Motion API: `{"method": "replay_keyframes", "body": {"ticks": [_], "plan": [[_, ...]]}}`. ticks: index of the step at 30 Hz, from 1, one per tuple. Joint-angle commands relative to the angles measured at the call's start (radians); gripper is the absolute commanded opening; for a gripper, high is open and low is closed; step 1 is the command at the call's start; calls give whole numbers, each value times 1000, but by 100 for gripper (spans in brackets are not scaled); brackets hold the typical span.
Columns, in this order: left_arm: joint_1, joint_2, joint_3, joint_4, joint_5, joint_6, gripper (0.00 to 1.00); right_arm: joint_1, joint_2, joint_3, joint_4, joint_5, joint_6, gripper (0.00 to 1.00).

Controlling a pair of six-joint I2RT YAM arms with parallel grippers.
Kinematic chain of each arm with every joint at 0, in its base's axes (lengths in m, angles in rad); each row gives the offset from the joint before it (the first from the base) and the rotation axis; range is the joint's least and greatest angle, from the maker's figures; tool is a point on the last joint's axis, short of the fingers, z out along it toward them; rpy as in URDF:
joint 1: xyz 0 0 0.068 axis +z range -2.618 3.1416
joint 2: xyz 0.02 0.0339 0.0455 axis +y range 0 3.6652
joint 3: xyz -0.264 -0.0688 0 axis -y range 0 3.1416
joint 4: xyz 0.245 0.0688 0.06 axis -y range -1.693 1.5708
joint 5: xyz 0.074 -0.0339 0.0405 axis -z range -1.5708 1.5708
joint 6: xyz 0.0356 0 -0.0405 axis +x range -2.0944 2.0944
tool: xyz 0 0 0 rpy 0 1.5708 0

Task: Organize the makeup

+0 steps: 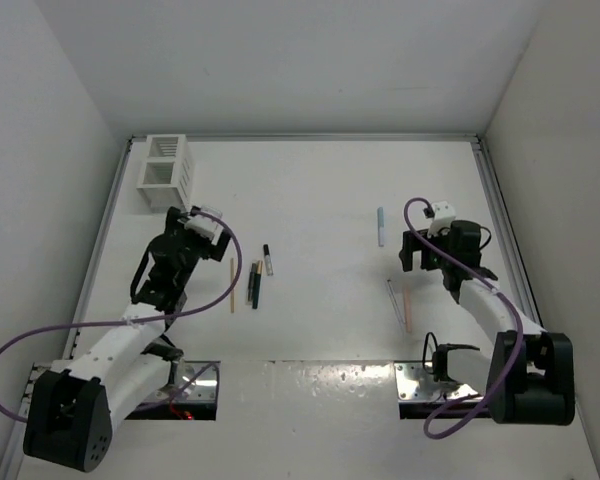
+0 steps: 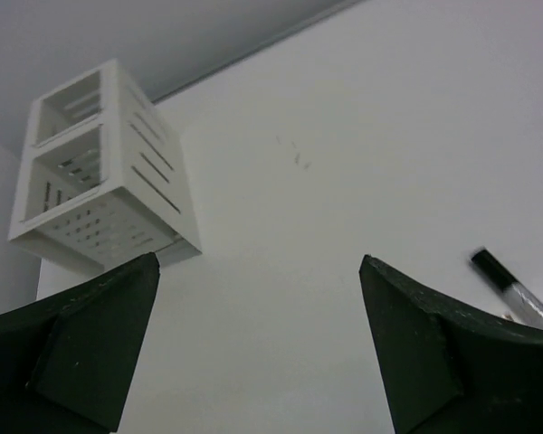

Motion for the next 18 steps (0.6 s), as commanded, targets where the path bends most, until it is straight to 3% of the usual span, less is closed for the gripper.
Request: {"method": "replay_keyframes", "body": {"ticks": [1,6,8,10,12,14,15,16,18], "plan": [[-69,-56,99,-383,43,169,99,36,-26,123,-315,36,-76,100],[-119,50,306,-641,96,66,99,127,20,323,-518,379,-128,100],[-100,114,402,-726,178,-90,96,98,62,395,-638,397,-62,100],[-91,214,440,-754,203,-188,79,46,77,435,-684,321,44,100],[-91,293,493,-824,84,-322,76,21,65,415,-666,256,86,100],[-91,427,562,-945,68,-348,64,25,62,412,-670,250,146,93],[-91,465,579,-979,53,-360,57,35,66,420,-678,264,178,82],[-91,501,592,-1010,44,-373,53,38,74,426,-721,275,185,77],[-91,558,592,-1041,53,-382,51,56,102,447,-750,304,195,73]]}}
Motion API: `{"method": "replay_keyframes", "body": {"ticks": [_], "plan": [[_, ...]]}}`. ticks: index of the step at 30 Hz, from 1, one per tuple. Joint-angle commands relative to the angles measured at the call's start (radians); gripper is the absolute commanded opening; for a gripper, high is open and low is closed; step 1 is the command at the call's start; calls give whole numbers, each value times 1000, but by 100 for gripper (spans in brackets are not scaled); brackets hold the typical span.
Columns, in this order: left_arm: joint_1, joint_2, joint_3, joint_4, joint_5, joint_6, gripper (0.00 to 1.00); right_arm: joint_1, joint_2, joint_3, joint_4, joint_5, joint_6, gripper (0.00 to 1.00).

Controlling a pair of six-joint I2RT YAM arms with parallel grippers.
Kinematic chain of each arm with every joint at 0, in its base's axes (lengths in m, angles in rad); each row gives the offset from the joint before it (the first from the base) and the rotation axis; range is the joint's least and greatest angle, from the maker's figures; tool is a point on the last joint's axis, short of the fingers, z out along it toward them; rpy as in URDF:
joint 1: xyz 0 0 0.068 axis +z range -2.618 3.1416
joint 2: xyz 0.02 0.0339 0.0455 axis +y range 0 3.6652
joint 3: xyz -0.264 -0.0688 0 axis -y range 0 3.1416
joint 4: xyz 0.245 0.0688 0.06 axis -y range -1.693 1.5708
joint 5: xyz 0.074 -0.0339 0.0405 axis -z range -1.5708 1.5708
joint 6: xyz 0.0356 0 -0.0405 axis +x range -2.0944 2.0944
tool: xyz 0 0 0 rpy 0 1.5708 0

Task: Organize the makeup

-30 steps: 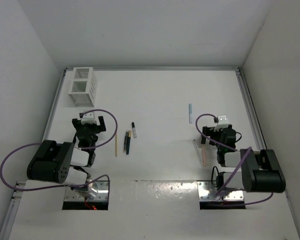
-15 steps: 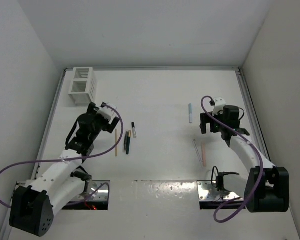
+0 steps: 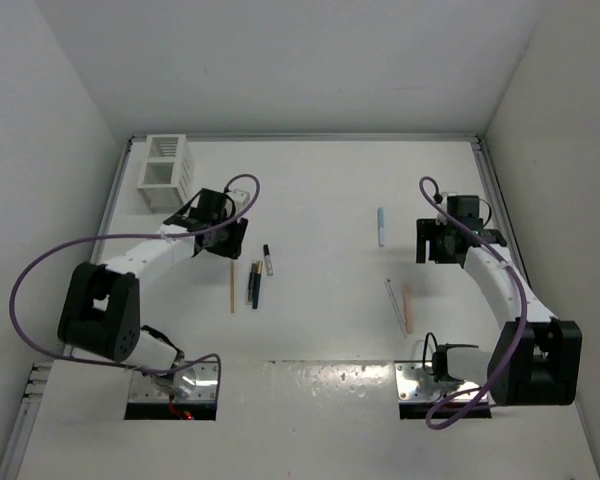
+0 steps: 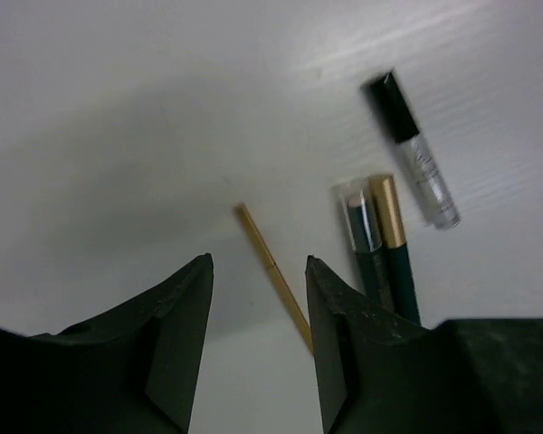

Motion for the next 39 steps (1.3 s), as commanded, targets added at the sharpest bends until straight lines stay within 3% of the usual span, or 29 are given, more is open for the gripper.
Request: {"method": "replay_keyframes", "body": {"ticks": [1,17,20,23,24,26,29,34,39], "plan": [[-5,43,18,-175,-25,-93,51,25,25,50,-112,35,78,73],[-66,224,-30,-52,-157,-236,49,26,-73,-50,-77,98,32,73],[-66,255,-41,-37,-184,-245,42,26,-81,-53,-73,109,31,73],[-66,278,-41,-27,-215,-276,22,26,-92,-59,-70,109,23,73],[-66,278,-51,-18,-227,-276,10,26,-96,-59,-65,112,19,73],[-55,287,-51,-6,-237,-291,0,26,-108,-59,-63,120,11,73],[-45,287,-51,3,-237,-300,0,26,-122,-64,-51,117,8,73],[-36,254,69,-21,-188,-222,0,26,-116,-68,-10,75,12,71],[-14,197,338,-34,-160,-86,0,26,-87,-45,55,2,5,68]]}}
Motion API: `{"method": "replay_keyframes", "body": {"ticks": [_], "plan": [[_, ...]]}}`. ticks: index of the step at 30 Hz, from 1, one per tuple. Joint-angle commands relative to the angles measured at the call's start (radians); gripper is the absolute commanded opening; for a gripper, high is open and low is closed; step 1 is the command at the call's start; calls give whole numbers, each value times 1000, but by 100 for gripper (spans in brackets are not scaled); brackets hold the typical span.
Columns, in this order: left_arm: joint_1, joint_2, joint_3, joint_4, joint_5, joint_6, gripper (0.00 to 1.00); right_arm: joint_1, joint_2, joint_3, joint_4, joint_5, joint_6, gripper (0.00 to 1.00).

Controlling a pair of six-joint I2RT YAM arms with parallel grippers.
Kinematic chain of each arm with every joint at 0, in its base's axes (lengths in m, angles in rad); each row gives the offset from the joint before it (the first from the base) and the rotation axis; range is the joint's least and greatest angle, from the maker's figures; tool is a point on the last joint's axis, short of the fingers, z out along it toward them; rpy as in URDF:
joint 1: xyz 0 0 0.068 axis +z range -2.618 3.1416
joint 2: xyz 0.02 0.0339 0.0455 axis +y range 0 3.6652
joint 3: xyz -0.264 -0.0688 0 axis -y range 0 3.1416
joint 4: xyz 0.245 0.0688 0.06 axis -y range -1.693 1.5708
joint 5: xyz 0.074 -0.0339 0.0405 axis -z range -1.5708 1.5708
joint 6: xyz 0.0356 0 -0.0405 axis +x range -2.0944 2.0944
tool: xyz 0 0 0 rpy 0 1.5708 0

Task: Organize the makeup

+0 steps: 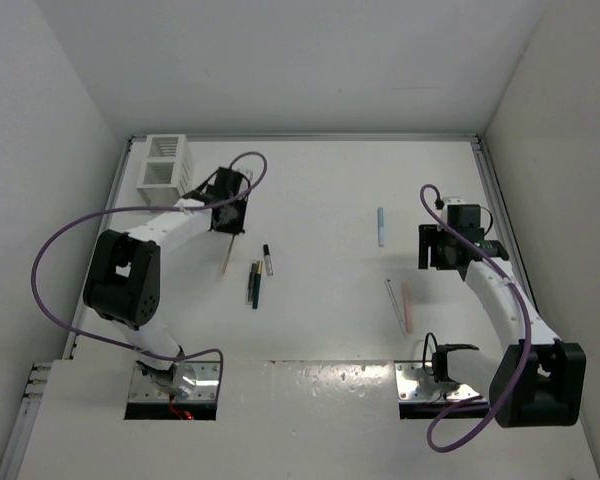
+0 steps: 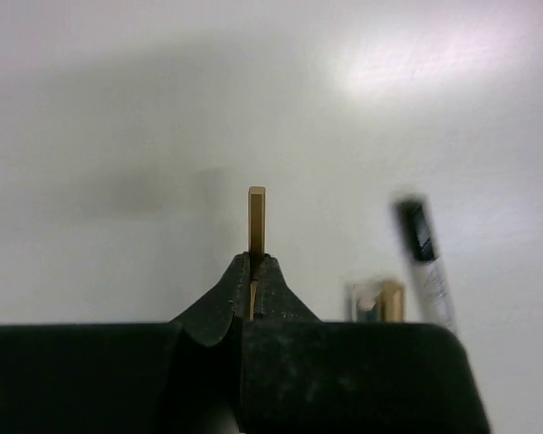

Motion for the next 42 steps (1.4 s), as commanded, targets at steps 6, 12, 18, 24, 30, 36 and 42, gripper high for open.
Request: {"method": "replay_keyframes", "body": {"ticks": [6,12,18,24,30,36,42], "plan": [[149,-140,319,311,-45,173,0,37,73,56,225,-98,11,67],[350,-185,195,812,-105,235,0,110,189,129,339,-100,23,67],[433,-95,123,1055,-16,226,0,145,304,220,395,-132,52,67],[465,11,147,1093,-17,198,0,147,363,291,383,-140,58,67],[496,45,49,1123,-22,209,0,150,360,298,356,-111,54,68],[496,73,-9,1166,70,198,0,158,373,289,302,-86,81,71],[496,91,-9,1131,82,198,30,173,468,363,135,-78,130,72]]}}
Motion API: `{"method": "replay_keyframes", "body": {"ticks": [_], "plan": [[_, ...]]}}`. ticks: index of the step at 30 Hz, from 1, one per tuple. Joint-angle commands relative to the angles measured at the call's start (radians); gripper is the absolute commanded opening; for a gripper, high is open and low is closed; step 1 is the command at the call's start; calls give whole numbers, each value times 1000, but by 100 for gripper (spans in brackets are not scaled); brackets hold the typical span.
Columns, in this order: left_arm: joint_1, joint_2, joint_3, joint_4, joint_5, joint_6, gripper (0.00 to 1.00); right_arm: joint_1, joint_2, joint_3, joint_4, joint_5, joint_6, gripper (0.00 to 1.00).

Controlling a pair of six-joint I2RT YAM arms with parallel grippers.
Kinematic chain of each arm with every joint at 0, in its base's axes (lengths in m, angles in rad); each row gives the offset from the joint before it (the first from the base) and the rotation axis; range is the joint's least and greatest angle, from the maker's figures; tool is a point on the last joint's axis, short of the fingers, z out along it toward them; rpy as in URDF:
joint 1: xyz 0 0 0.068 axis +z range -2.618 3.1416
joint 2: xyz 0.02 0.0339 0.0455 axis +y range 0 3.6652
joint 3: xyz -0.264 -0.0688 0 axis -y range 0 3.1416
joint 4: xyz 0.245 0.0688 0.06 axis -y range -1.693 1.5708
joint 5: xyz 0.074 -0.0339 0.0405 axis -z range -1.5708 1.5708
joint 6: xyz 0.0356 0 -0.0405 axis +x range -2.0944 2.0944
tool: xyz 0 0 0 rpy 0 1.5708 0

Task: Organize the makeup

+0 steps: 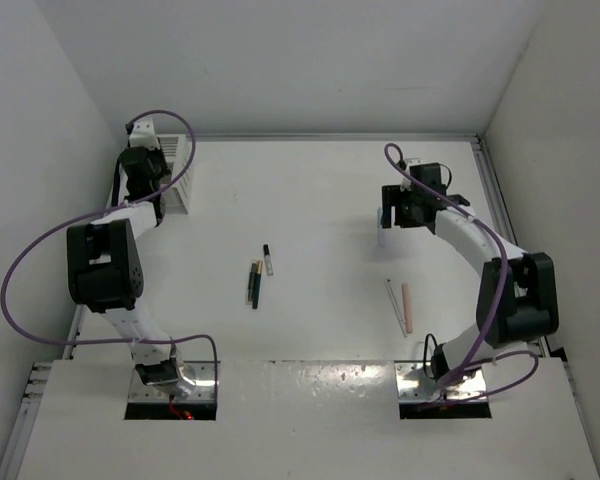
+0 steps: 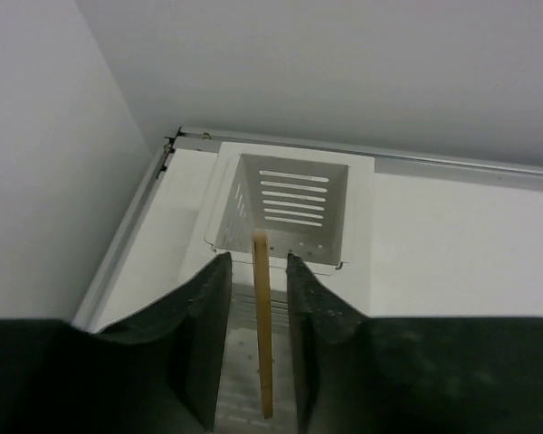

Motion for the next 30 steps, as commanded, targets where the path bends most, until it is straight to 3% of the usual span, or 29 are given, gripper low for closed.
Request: {"method": "replay_keyframes", "body": {"ticks": [1,3,8,13,16,21,23,24,27,30], "plan": [[9,-2,-1,26,29,-17,39,22,64,77,-115,30,44,72],[10,-11,-1,-1,29,-26,51,37,110,95,-165,44,46,69],[19,-43,67,-135,47,-17,60,43,208,107,-142,45,75,58],[19,-112,131,-280,58,1,66,42,332,192,-145,10,61,55],[19,-149,180,-413,105,0,67,40,430,293,-186,15,54,46],[-22,-219,177,-488,118,58,69,39,496,341,-234,16,64,32],[-41,-251,142,-488,118,101,69,40,513,358,-249,15,55,17],[-61,-294,125,-488,129,116,67,40,516,361,-252,18,52,1],[-127,-389,35,-441,150,183,65,37,494,351,-248,9,21,0],[-184,-514,-49,-390,318,228,67,48,370,295,-133,-78,-63,0]]}}
